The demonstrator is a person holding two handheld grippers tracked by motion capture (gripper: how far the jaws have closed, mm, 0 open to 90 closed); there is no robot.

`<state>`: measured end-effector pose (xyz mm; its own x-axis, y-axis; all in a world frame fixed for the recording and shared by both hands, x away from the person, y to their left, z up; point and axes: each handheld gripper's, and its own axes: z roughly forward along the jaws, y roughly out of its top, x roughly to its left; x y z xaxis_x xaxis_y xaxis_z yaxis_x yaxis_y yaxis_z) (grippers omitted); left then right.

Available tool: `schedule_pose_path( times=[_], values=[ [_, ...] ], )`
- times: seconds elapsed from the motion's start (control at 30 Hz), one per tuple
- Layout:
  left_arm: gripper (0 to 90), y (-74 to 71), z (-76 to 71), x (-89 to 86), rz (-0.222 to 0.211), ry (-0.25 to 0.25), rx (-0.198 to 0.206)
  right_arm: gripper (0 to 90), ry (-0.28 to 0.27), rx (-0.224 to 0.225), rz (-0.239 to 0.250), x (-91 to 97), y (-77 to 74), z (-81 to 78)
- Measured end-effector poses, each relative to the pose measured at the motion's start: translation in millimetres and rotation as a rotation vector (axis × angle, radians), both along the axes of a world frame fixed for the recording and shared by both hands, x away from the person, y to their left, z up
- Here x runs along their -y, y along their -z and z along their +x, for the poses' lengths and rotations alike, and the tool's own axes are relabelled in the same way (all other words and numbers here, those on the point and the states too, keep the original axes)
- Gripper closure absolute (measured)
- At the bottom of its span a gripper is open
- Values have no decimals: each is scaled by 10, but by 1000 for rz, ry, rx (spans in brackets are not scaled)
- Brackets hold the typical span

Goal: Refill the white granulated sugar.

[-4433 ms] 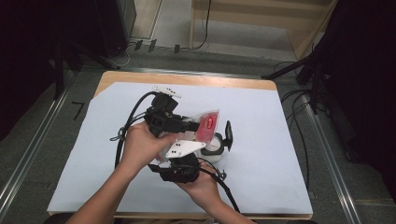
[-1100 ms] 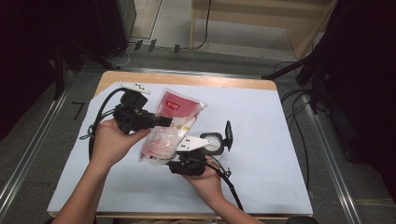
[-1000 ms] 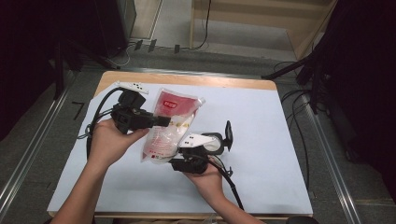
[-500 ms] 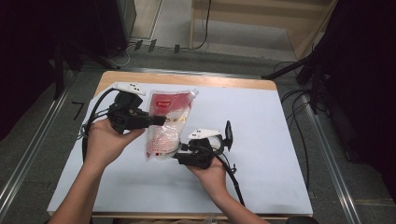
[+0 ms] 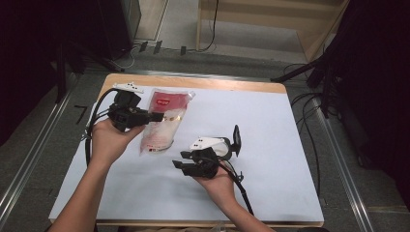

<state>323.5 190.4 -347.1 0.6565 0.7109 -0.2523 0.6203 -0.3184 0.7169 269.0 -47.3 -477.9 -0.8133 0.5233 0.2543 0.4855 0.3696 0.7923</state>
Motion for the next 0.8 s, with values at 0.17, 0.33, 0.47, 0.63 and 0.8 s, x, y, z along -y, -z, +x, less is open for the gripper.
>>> schedule_pose_path(
  times=[0.17,0.33,0.47,0.63,0.8],
  values=[
    [900,191,180,12,10,-28,0,548,-5,-12,-11,29,17,-26],
    [900,337,300,-5,10,-25,26,546,2,-2,-6,74,-2,-41],
    [898,449,324,-55,-2,-30,15,545,4,7,-8,95,-22,-53],
    [880,470,263,-164,-20,-22,-5,538,-21,-3,20,135,-62,-43],
    [870,497,183,-267,-33,-24,-14,524,-33,18,34,191,-125,-30]
  ],
)
